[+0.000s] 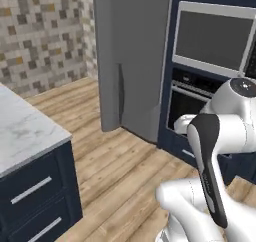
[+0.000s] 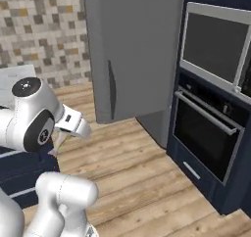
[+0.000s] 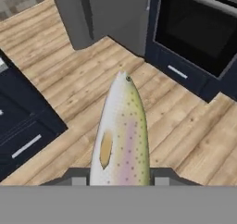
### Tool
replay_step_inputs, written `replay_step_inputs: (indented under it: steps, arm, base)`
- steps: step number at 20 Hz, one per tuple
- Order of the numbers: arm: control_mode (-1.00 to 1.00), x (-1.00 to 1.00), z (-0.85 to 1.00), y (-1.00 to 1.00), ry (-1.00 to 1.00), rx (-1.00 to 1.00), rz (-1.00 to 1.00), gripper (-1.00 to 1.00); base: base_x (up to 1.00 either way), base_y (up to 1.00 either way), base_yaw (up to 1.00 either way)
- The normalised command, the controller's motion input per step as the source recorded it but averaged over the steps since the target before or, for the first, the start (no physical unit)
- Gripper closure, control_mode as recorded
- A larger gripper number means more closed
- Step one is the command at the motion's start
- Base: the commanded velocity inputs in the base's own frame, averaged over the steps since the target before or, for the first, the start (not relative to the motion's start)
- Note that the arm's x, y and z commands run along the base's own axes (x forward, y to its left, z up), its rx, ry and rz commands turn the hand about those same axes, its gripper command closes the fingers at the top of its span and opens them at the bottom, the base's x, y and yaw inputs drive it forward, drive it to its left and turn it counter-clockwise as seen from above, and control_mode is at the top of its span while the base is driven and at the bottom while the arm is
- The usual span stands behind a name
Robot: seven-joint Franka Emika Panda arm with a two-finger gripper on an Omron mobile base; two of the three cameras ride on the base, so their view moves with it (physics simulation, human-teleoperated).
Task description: Take the fish from the fridge and place it on the digital scale on the counter by the fridge. Wait a few seconds for a reading, then move it to the plate on the dining counter.
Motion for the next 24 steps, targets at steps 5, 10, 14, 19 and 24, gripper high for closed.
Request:
replay_step_inputs:
  steps: [5,10,14,19,24]
  arm:
    - [1.00,0.00,0.00,0.00,0.00,0.00,0.00,1.00]
    - [1.00,0.00,0.00,0.00,0.00,0.00,0.00,1.00]
    - [1.00,0.00,0.00,0.00,0.00,0.00,0.00,1.00]
    - [1.00,0.00,0.00,0.00,0.00,0.00,0.00,1.00]
    - [1.00,0.00,0.00,0.00,0.00,0.00,0.00,1.00]
  base:
    - [0.00,0.88,0.57]
    - [-0.19,1.00,0.34]
    - [-0.16,1.00,0.21]
    - [-0.20,1.00,0.10]
    - [-0.34,1.00,0.13]
